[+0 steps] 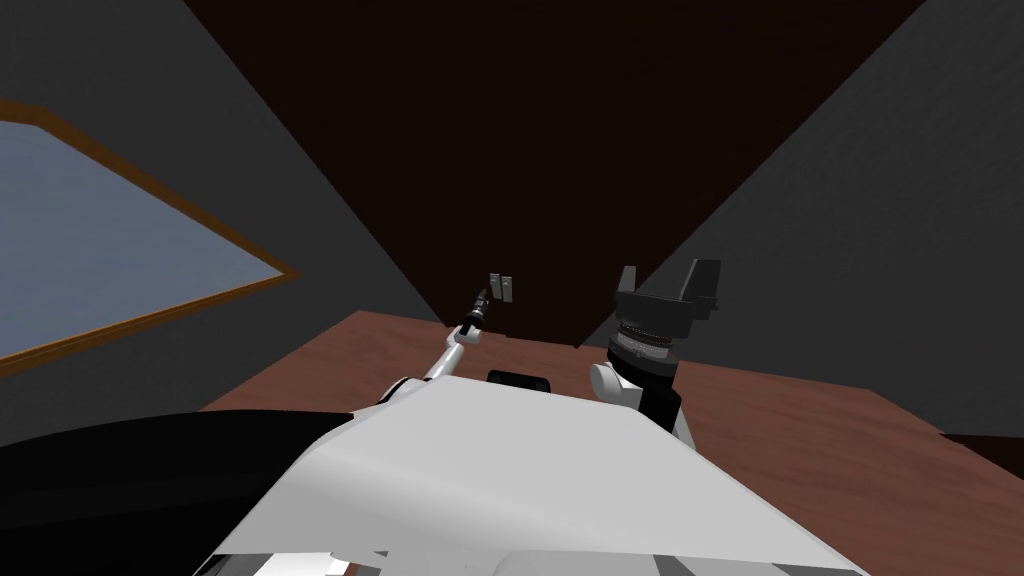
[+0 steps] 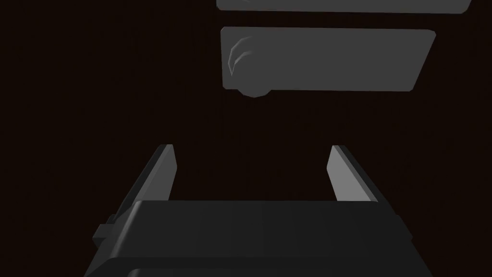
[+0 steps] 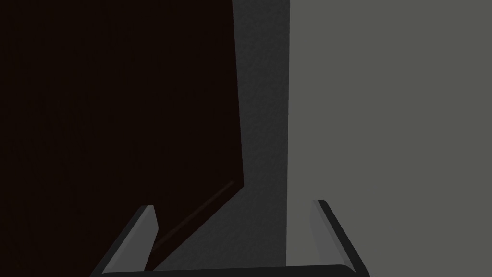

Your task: Pull the door open

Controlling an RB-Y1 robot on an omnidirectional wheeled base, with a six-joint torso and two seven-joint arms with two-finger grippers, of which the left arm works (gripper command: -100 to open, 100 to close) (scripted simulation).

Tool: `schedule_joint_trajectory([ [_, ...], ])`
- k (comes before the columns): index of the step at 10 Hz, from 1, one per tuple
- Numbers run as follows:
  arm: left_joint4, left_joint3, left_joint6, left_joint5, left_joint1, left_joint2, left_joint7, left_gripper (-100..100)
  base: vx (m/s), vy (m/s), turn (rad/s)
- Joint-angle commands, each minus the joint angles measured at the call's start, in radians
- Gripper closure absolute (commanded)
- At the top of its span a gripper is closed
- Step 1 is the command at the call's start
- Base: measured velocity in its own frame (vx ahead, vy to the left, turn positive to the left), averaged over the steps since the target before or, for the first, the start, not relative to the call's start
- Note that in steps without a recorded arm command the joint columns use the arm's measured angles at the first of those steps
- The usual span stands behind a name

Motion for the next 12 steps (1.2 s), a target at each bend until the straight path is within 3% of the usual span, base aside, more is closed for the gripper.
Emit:
schedule_joint_trajectory([
  [1,0.016,0.026,-0.002,0.008,0.021,0.031,0.006,-100,-0.040,0.034,0.156],
  [2,0.019,0.030,-0.003,0.009,0.023,0.036,0.007,-100,-0.083,0.051,0.076],
  [4,0.036,0.056,-0.006,0.018,0.040,0.070,0.016,-100,-0.085,0.052,0.032],
  [10,0.096,0.136,-0.029,0.053,0.075,0.184,0.057,-100,0.034,0.002,-0.014],
  [12,0.102,0.136,-0.037,0.057,0.068,0.192,0.067,-100,0.179,-0.040,-0.126],
])
